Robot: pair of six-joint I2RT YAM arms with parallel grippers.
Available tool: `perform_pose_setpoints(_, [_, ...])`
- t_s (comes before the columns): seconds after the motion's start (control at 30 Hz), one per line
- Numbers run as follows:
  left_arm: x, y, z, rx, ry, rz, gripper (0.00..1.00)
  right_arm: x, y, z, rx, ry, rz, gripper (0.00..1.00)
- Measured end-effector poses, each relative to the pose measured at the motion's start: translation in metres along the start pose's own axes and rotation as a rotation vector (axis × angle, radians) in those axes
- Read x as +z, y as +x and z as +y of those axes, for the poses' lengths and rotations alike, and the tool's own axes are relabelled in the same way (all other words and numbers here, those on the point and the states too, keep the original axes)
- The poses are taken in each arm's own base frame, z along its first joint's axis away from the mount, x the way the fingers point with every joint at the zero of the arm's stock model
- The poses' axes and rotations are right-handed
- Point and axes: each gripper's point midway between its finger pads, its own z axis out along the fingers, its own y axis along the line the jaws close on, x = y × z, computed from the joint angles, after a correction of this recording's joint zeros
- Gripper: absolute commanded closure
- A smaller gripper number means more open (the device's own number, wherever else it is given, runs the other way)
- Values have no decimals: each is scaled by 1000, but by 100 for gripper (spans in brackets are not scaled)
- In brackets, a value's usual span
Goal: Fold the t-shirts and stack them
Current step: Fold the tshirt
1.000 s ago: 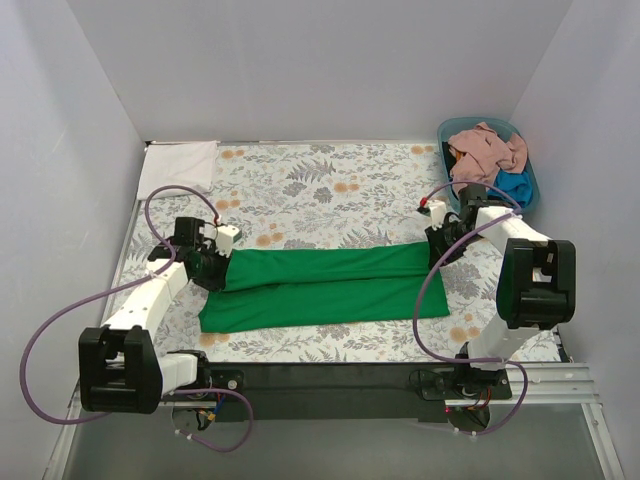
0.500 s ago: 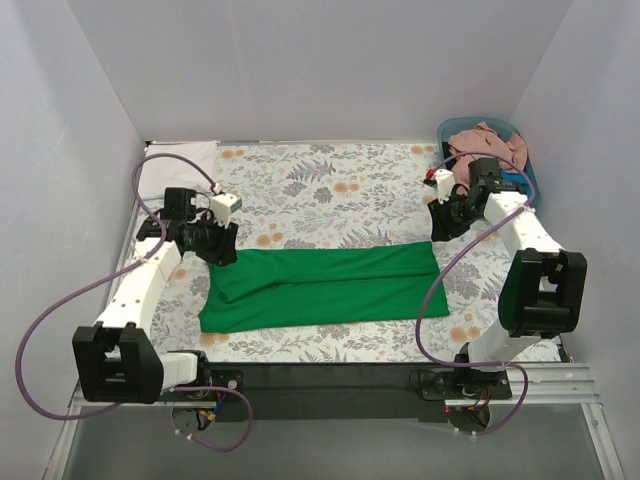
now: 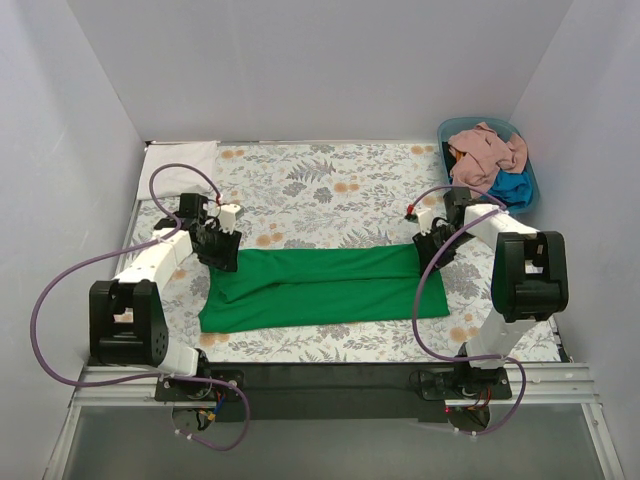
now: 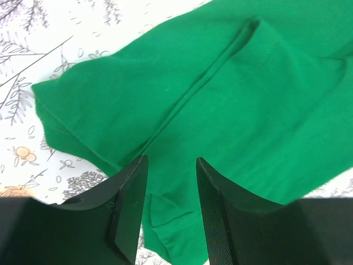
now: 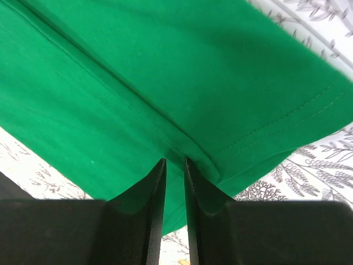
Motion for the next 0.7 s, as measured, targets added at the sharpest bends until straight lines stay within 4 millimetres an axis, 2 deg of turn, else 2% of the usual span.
perform_pose_setpoints(0.17, [4,5,11,19,-56,9,60,4,8,-2,1,10,25,76])
perform_pose_setpoints(0.43, [8,17,23,54,-113,43,61,3,8,-2,-4,9,27,72])
perform_pose_setpoints(0.57, [7,25,23,64,-118,63,71,-2,2,0,-9,4,15,72])
perform_pose_setpoints(0.67, [4,28,21,74,-111,69,84,-7,-6,3,-18,7,-4,72])
perform_pose_setpoints(0.7, [2,28,19,78,-108,67,91,-9,-9,3,-21,7,-10,72])
